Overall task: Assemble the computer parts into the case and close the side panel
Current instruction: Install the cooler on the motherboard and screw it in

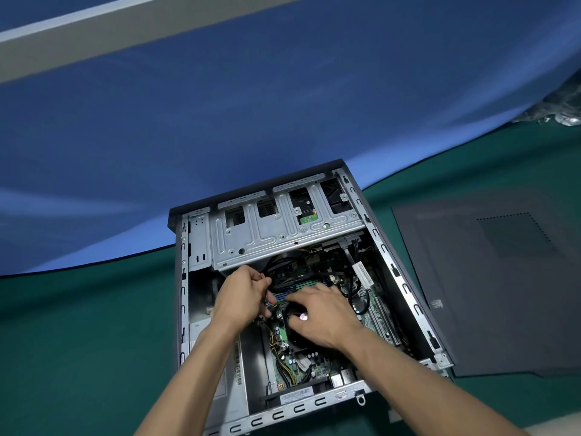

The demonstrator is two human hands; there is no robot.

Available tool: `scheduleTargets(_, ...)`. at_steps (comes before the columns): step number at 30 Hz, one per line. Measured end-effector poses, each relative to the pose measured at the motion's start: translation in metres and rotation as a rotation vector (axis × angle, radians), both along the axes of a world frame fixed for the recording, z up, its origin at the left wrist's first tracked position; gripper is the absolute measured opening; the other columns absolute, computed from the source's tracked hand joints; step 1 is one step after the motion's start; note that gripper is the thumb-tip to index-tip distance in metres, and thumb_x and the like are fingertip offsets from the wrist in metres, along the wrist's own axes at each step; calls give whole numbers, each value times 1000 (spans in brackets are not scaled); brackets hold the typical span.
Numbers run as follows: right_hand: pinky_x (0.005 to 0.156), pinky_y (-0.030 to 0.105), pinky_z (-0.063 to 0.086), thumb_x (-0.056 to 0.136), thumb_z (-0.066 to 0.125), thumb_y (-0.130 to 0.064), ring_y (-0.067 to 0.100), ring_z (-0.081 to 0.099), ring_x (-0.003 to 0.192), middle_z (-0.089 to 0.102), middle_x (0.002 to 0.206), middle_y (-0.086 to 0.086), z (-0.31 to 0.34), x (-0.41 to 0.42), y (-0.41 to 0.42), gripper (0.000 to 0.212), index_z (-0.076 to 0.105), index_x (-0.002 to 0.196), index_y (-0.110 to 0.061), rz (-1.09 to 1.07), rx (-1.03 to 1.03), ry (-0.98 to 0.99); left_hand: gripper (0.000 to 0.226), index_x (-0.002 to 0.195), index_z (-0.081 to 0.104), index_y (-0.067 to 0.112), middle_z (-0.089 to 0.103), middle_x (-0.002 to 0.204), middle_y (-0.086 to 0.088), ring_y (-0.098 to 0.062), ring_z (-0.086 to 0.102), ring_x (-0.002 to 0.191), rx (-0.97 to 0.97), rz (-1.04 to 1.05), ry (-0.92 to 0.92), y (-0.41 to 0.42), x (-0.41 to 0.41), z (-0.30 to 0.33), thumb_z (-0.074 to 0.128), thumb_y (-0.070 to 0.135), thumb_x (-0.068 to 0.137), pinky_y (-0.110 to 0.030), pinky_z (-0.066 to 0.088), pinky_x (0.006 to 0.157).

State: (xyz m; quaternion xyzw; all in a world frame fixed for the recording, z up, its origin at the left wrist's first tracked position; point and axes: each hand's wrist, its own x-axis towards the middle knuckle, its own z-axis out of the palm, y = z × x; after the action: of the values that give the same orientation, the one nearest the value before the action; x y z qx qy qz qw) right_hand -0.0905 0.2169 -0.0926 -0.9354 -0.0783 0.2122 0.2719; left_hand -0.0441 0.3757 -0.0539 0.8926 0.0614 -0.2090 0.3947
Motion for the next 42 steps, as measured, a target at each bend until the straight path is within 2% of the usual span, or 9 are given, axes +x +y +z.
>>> scheduleTargets(6, 100, 37, 33, 87, 50, -43, 18, 50, 92, 62, 107, 1, 6, -1, 1, 34, 37, 114, -25, -71, 20, -21, 15, 92, 41, 17, 72, 71, -1, -25, 65, 52, -65, -113, 53, 8, -6, 5, 55, 21, 94, -34, 52, 53)
scheduleTargets(11, 97, 38, 37, 98, 42, -39, 24, 58, 96, 64, 95, -3, 7, 6, 4, 52, 19, 144, -33, -115, 44, -86, 7, 91, 49, 23, 71, 69, 10, -15, 66, 54, 28, -119, 1, 5, -8, 2, 54, 25, 94, -30, 50, 60)
scheduleTargets(16, 79, 29, 41, 97, 48, -37, 17, 63, 92, 67, 92, -9, 1, 19, 8, 39, 43, 136, -32, -216, 55, -68, 8, 86, 64, 24, 69, 60, 6, -13, 64, 49, 107, -52, 19, 3, -6, 3, 60, 21, 91, -25, 50, 61)
scheduleTargets(20, 66, 23, 38, 88, 64, -40, 8, 58, 79, 62, 82, -15, -6, 28, 4, 28, 62, 116, -34, -335, 174, 81, 8, 91, 65, -7, 65, 58, -14, -21, 54, 38, -122, 169, 247, 3, 10, 12, 58, -3, 89, -25, 48, 42)
scheduleTargets(26, 80, 27, 40, 81, 70, -46, 15, 61, 101, 70, 104, -7, -5, 43, 7, 35, 65, 115, -36, -269, 98, 76, 12, 82, 60, -15, 58, 71, -23, -19, 54, 45, -208, 290, 246, 8, 11, 11, 52, -11, 90, -25, 46, 44)
scheduleTargets(29, 78, 26, 38, 82, 71, -38, 17, 63, 99, 72, 98, -6, -6, 49, 14, 16, 73, 94, -29, -223, 53, 72, 10, 85, 63, -16, 59, 75, -19, -17, 52, 59, -161, 250, 233, 10, 12, 10, 55, -9, 88, -16, 44, 50)
scheduleTargets(34, 77, 27, 39, 88, 63, -33, 18, 63, 97, 71, 96, -5, -14, 48, 19, 12, 72, 95, -28, -240, 66, 44, 15, 79, 55, -6, 62, 66, -23, -24, 50, 51, -222, 290, 348, 10, 14, 11, 48, -6, 93, -32, 42, 51)
scheduleTargets(37, 85, 30, 41, 92, 54, -35, 20, 59, 105, 69, 108, -2, -18, 42, 18, 22, 66, 110, -29, -222, 93, 21, 20, 71, 58, -8, 59, 52, -18, -20, 53, 41, -119, 233, 335, 9, 15, 6, 52, -11, 89, -25, 46, 42)
scheduleTargets(42, 85, 30, 43, 91, 49, -25, 19, 59, 104, 69, 105, -3, -19, 39, 15, 23, 69, 101, -26, -235, 132, 38, 22, 57, 65, -1, 58, 41, -5, -10, 49, 32, 193, -8, 399, 0, 30, -9, 70, -3, 79, -21, 46, 44)
